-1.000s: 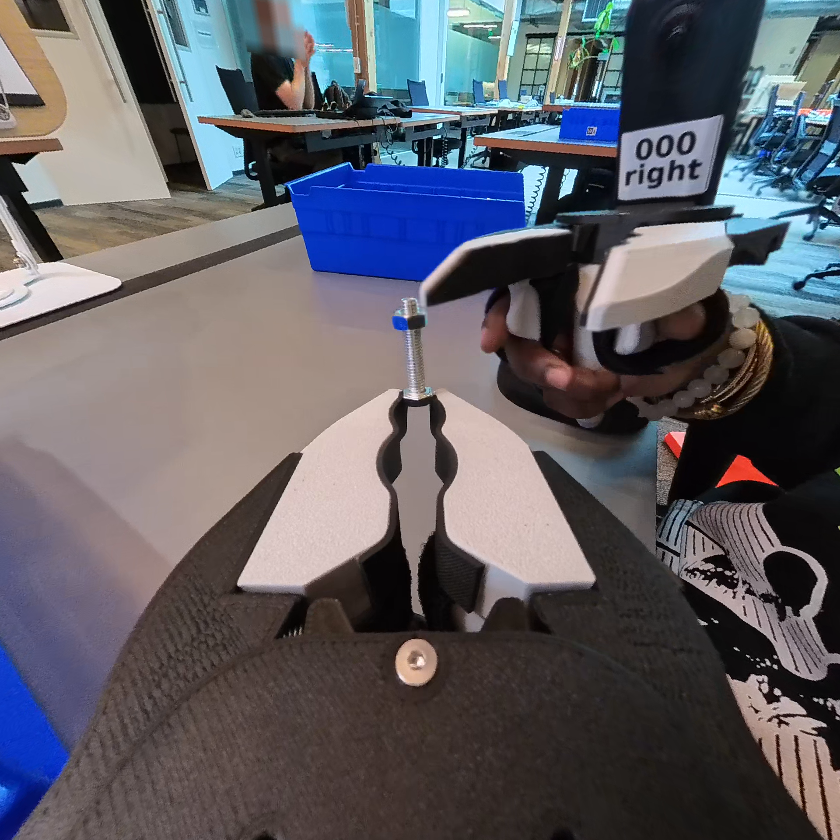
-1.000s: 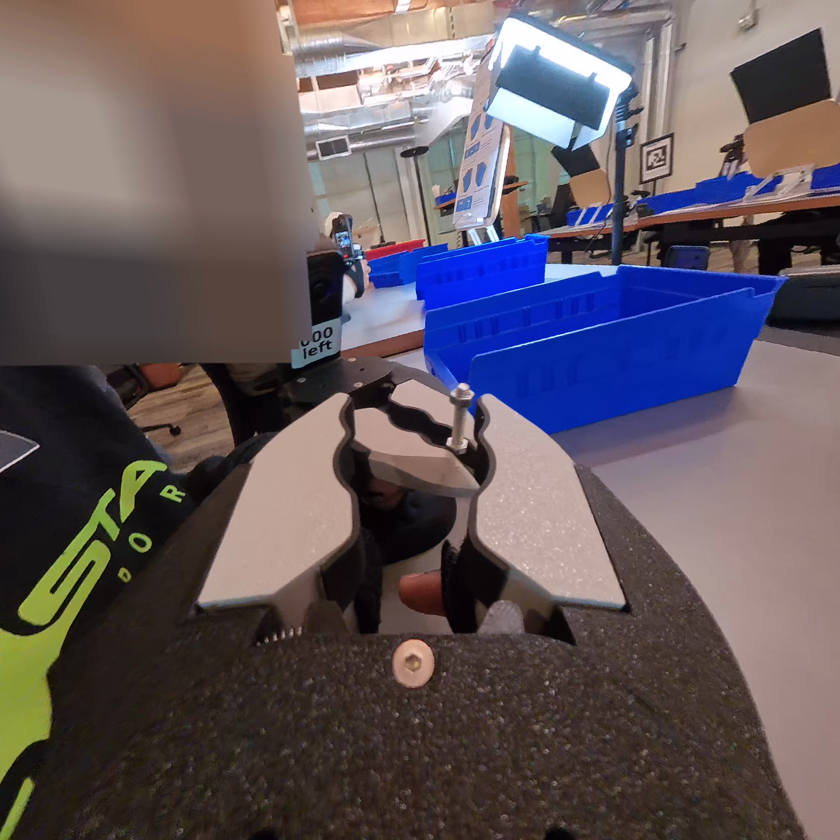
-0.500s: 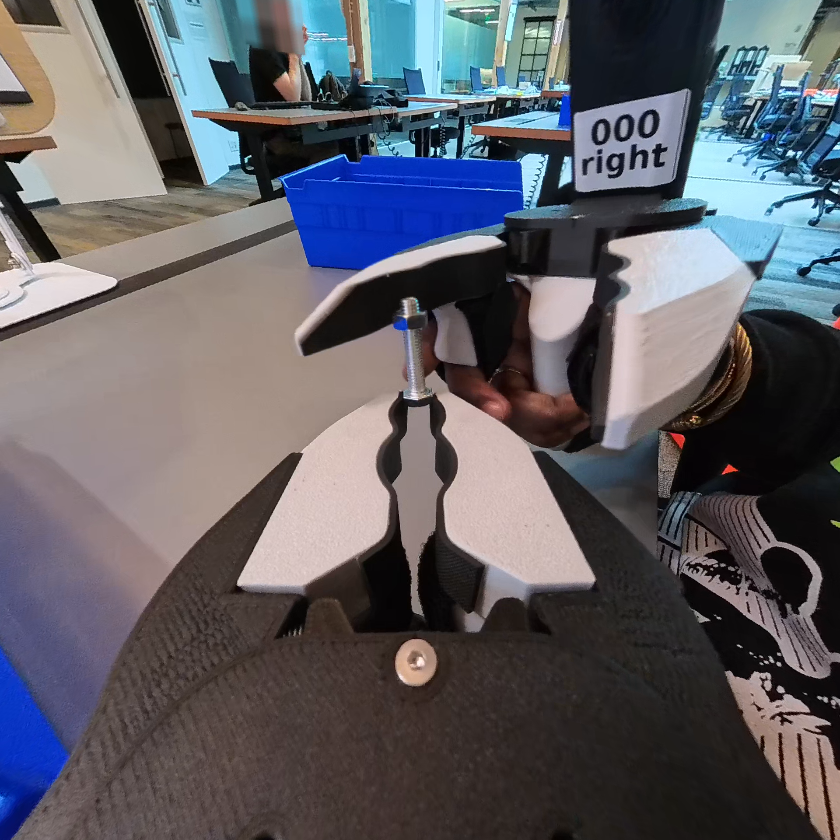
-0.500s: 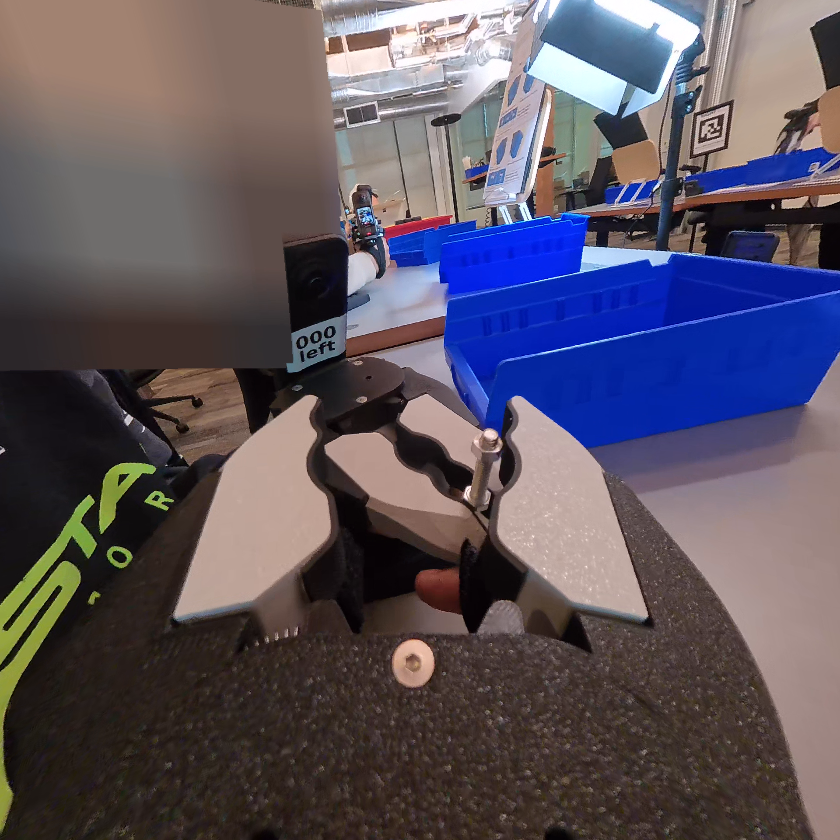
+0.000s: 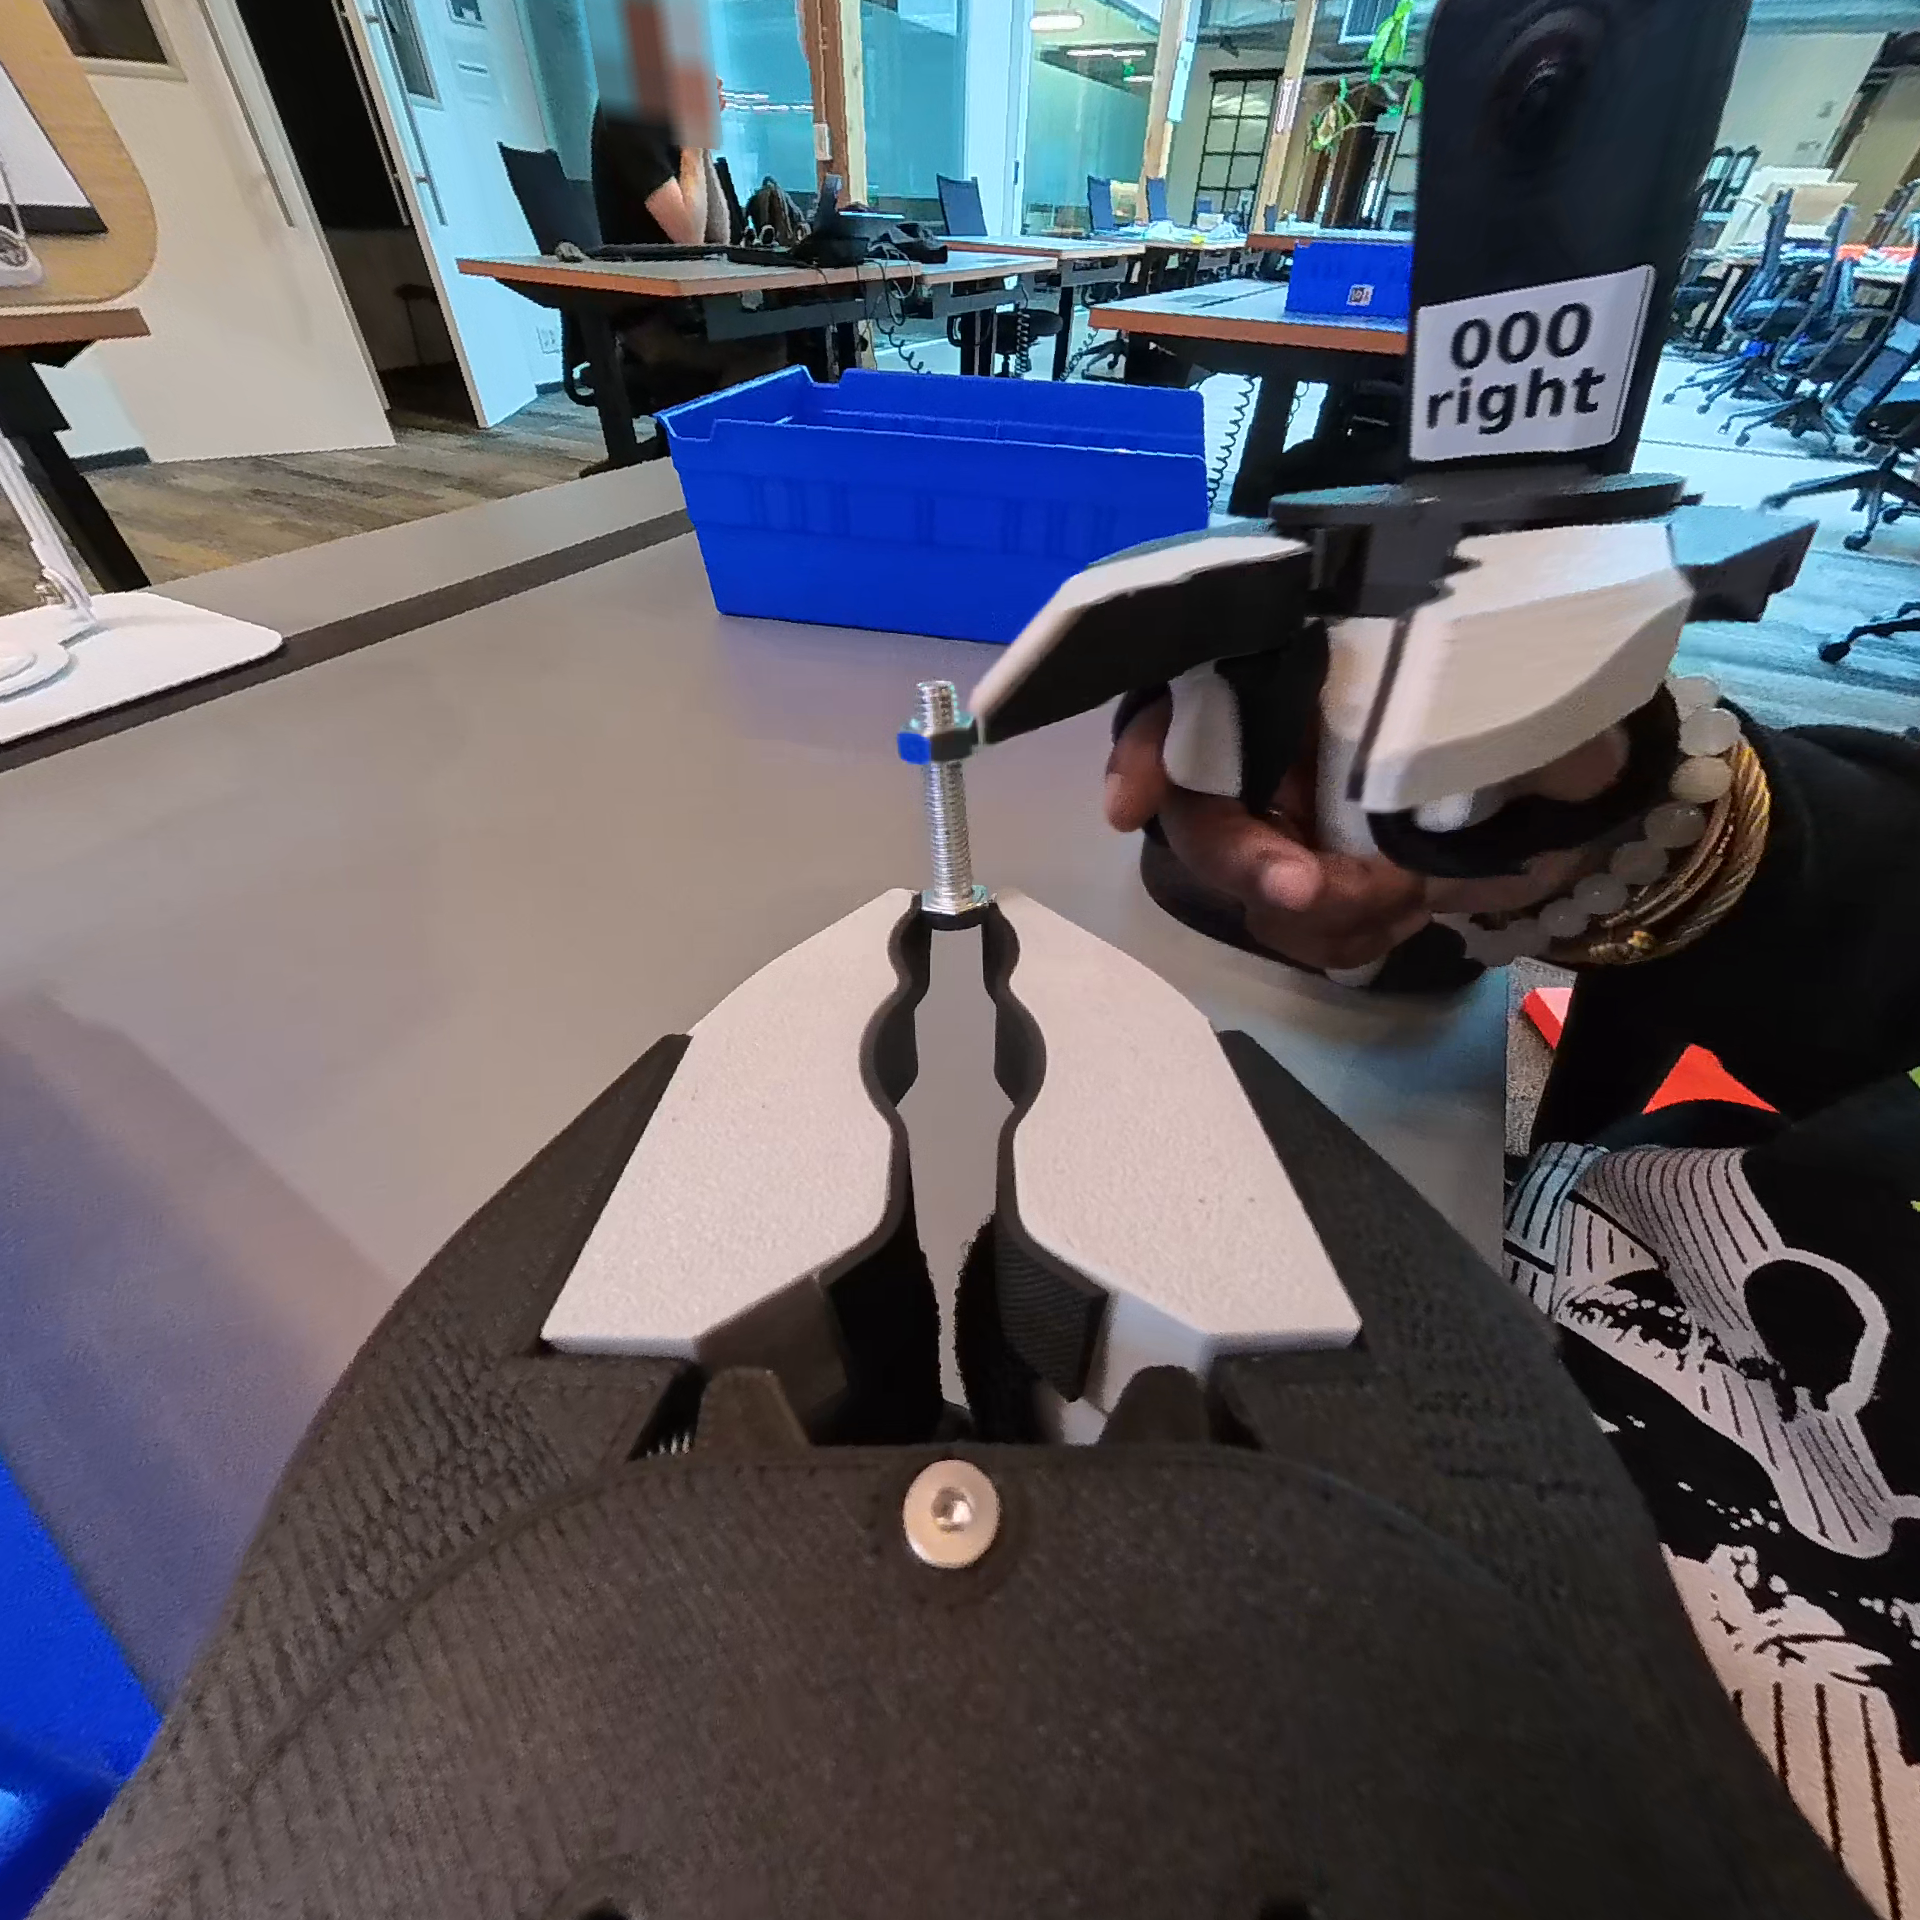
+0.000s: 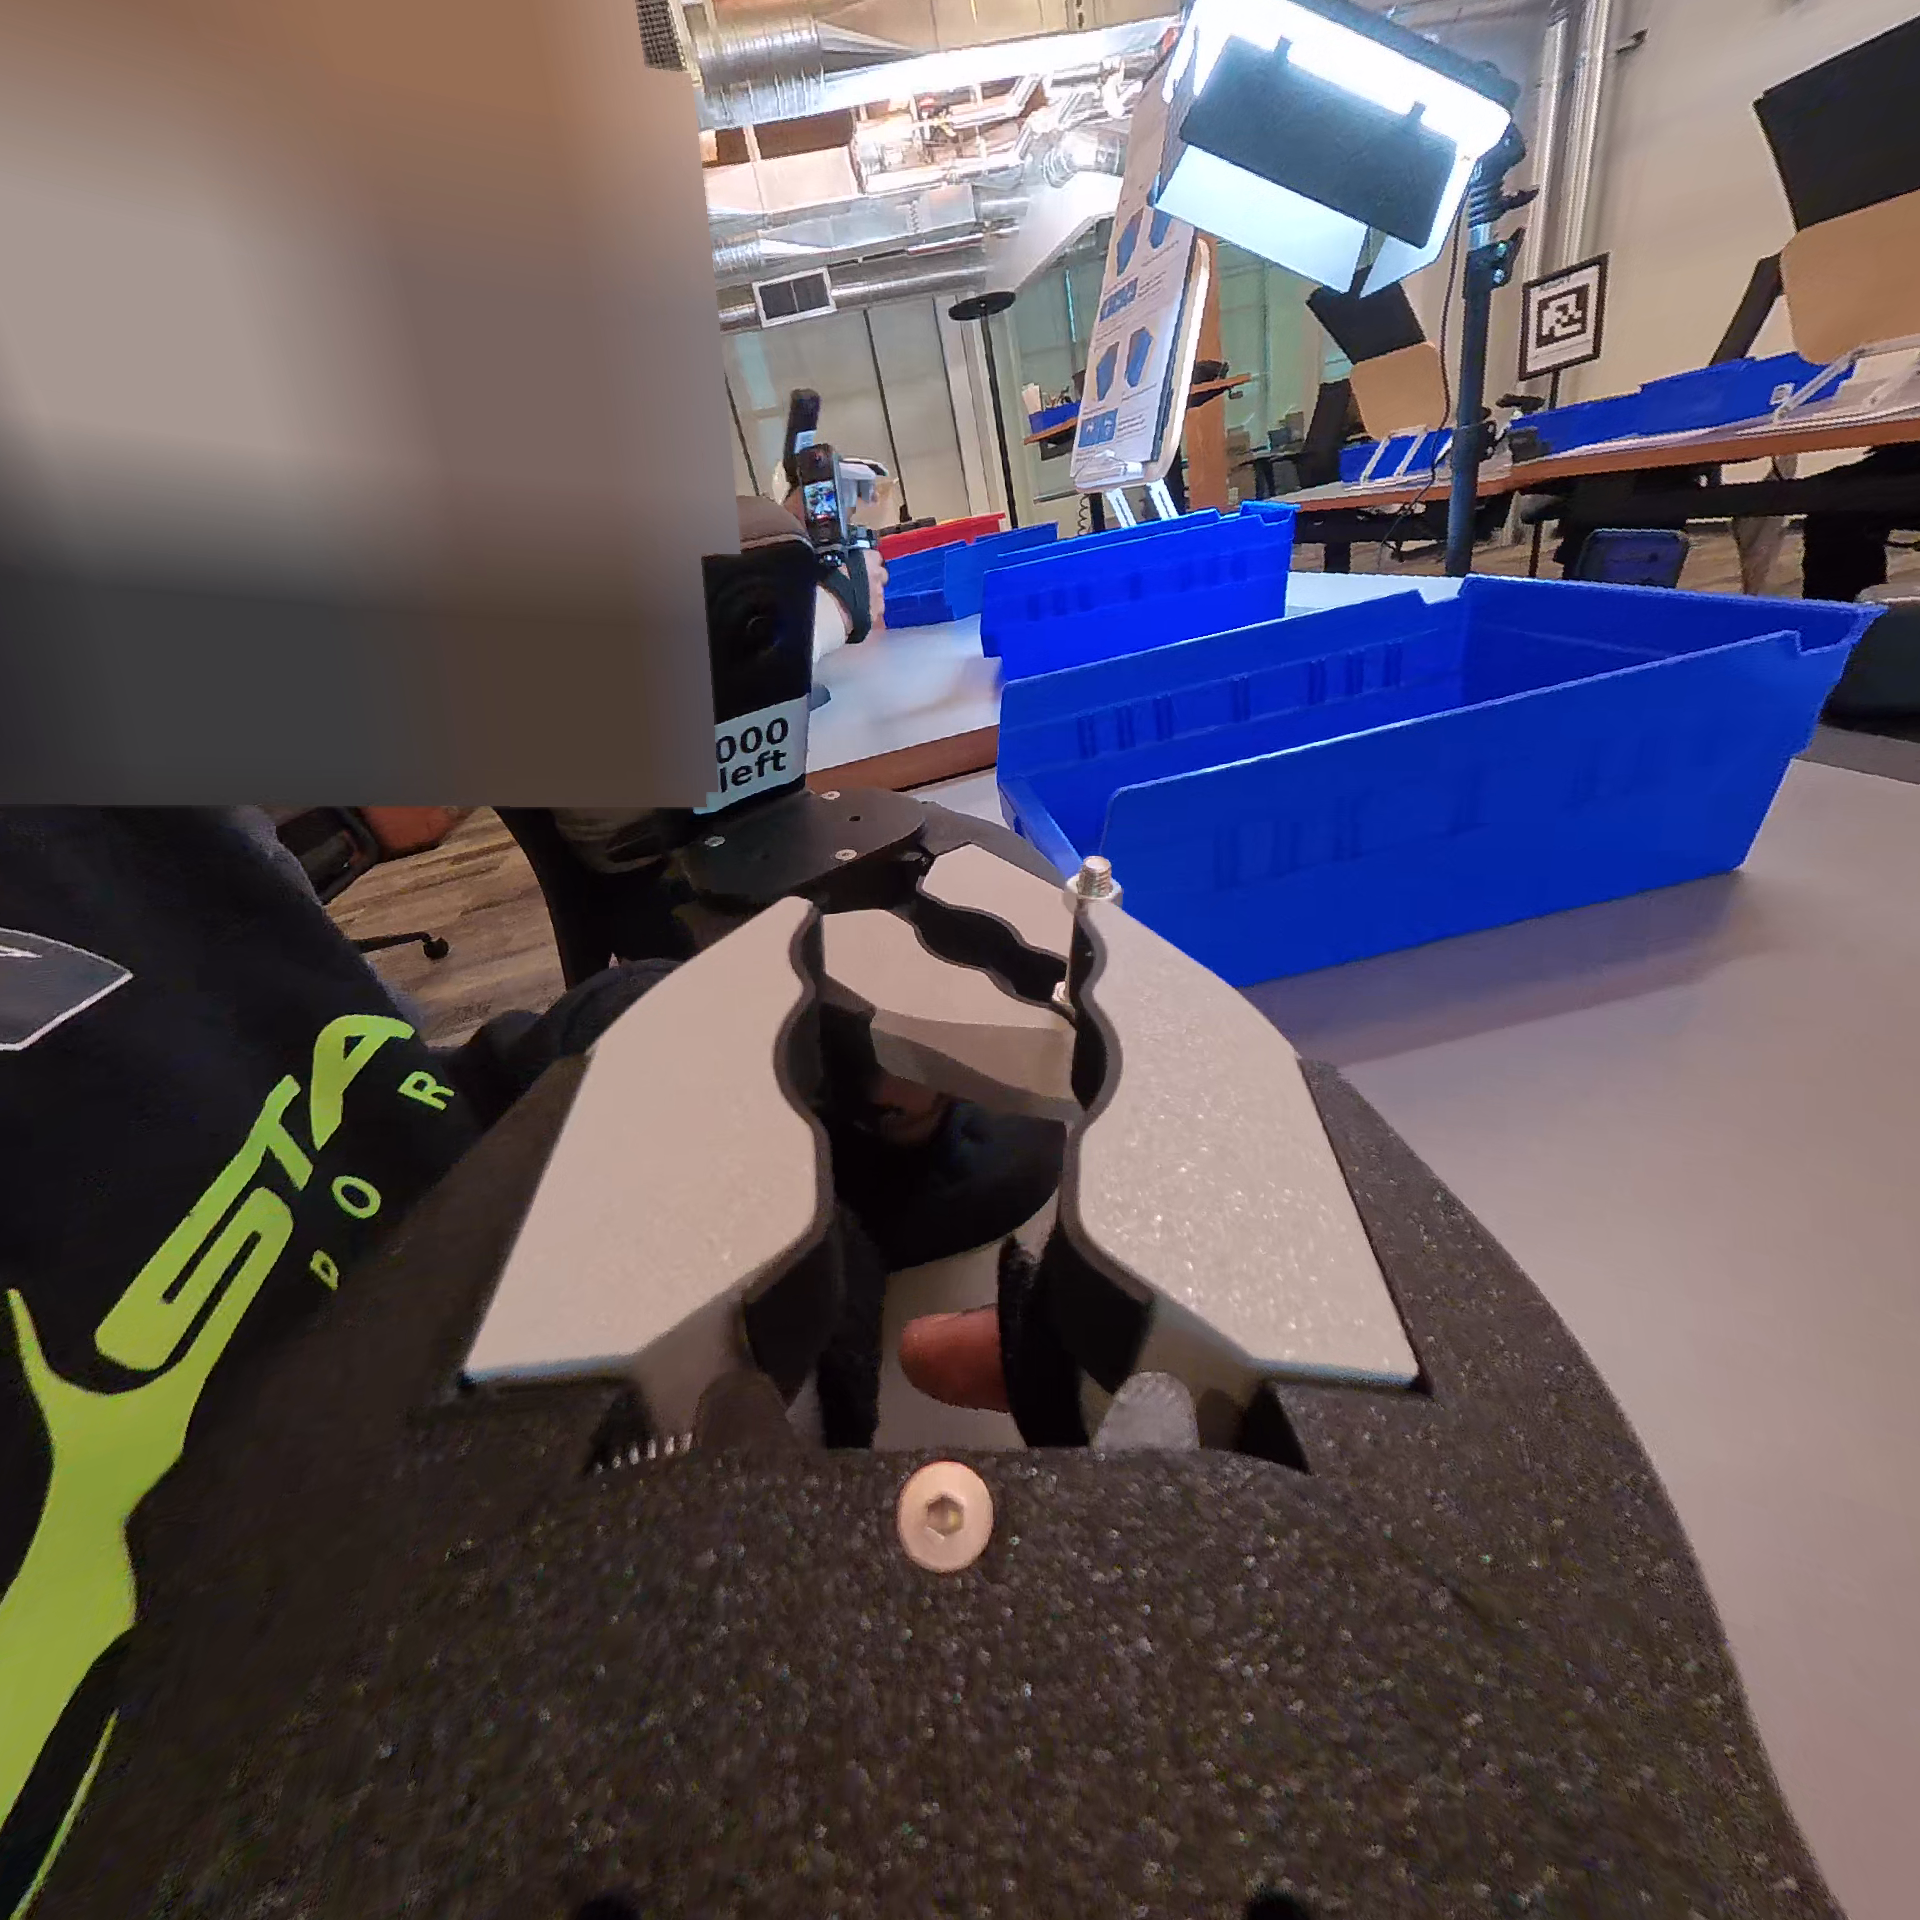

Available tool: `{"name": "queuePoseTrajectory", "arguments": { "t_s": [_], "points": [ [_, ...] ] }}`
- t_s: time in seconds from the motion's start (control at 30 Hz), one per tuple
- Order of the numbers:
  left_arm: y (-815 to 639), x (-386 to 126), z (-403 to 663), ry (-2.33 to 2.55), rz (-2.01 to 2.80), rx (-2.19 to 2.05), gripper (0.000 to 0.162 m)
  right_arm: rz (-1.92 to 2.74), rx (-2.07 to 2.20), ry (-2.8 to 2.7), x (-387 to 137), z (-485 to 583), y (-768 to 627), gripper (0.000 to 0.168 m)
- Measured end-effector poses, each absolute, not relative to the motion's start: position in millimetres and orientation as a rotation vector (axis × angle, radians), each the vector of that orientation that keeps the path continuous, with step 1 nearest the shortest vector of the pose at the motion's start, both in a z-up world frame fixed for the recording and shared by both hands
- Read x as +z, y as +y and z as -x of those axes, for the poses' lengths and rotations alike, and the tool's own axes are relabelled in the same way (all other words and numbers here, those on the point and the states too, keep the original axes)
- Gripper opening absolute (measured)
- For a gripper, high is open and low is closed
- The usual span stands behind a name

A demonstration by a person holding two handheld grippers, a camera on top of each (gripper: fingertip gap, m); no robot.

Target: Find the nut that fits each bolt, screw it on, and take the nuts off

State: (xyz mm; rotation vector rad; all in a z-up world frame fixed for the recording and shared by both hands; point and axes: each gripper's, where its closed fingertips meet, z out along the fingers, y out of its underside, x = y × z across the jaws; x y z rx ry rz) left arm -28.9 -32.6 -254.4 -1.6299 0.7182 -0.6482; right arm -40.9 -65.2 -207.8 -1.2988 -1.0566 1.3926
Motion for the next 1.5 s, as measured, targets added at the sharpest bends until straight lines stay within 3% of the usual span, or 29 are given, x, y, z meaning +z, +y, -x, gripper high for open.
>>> {"name": "queuePoseTrajectory", "arguments": {
  "t_s": [0.1, 0.27, 0.47, 0.93, 1.17, 1.37, 1.5],
  "points": [
    [-33, -254, 29, 0.720, 1.629, -0.648, 0.010, 1.301, 1.374, -1.041, -208, 37, -60, 0.045],
    [-33, -255, 28, 0.728, 1.629, -0.646, 0.010, 1.300, 1.379, -1.008, -207, 48, -54, 0.071],
    [-34, -256, 26, 0.741, 1.633, -0.643, 0.010, 1.288, 1.398, -1.104, -209, 77, -64, 0.080],
    [-33, -256, 27, 0.730, 1.640, -0.642, 0.010, 1.309, 1.361, -1.077, -211, 56, -65, 0.068],
    [-32, -256, 28, 0.727, 1.640, -0.644, 0.010, 1.306, 1.346, -1.051, -210, 39, -59, 0.042],
    [-33, -257, 27, 0.732, 1.640, -0.643, 0.010, 1.313, 1.355, -1.024, -209, 54, -50, 0.067],
    [-33, -257, 27, 0.736, 1.641, -0.639, 0.010, 1.311, 1.375, -1.086, -210, 72, -56, 0.074]
  ]
}}
